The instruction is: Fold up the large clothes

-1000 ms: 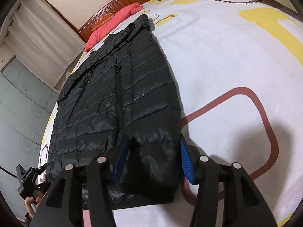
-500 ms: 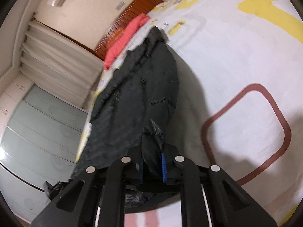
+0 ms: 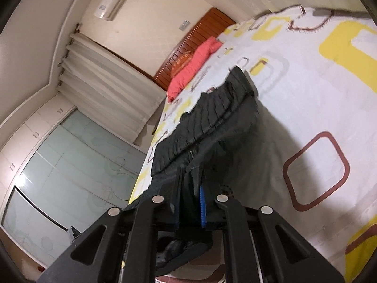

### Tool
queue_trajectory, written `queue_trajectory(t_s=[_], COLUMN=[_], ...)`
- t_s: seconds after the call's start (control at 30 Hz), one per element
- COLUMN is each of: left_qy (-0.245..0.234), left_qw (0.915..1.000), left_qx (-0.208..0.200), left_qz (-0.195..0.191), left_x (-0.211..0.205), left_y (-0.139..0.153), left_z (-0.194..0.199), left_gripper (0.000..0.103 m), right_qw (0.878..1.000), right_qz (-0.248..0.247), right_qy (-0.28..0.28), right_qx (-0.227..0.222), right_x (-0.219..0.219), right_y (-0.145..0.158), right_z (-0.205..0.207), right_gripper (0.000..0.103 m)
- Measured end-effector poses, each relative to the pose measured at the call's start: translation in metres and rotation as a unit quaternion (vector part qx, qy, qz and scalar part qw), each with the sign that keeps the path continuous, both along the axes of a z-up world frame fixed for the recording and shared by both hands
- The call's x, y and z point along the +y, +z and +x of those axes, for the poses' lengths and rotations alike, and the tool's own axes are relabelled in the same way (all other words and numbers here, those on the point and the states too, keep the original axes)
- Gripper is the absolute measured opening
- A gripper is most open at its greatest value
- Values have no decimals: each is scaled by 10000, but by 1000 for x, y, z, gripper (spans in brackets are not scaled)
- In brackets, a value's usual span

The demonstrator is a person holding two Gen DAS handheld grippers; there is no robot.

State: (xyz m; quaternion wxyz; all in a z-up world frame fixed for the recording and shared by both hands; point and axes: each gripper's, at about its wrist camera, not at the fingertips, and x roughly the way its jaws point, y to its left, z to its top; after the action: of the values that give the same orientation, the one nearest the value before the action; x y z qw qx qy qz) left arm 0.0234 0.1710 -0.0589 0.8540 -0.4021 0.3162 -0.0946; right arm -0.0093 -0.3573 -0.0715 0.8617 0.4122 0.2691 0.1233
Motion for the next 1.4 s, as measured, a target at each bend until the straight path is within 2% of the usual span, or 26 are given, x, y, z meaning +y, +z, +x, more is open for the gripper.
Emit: queue_trajectory(t_s=[0.13,0.27,0.47,0.63,0.8,1.03,1.23,1.4], left_qy=[13,-2,-16,-20,30,63,40,-50], left_qw=[9999,9998,9994,9992,9977,9944,9904,9880], left_qx=[-45,-122,-150,-36,136,622,871,875], left_qz=[91,147,310,396,664,857,1071,1274], left_x=[3,-1,-8,-17,-28,-34,-42,-48], left_y=[6,14,17,9,-9,-53,-81,-86], left_z=[13,47,124,184,239,306,337,343], left_gripper=[9,9,9,9,9,9,9,9], right_qw=[9999,9999,9999,10000,9998,9971,9930,9929], right_qz=[-46,-17,-10,-1,-52,-183,-256,-251], right_qy=[35,46,-9,-48,-83,-125,-210,-220], right_qx=[-88,-110,-124,-9,198,725,1132,1142], right_x=[-1,-3,-9,-13,-15,-15,-16,-17], right_y=[4,2,5,-3,-17,-60,-96,-103], right_z=[15,46,113,169,223,291,316,317], right_gripper=[12,12,12,12,12,12,12,12])
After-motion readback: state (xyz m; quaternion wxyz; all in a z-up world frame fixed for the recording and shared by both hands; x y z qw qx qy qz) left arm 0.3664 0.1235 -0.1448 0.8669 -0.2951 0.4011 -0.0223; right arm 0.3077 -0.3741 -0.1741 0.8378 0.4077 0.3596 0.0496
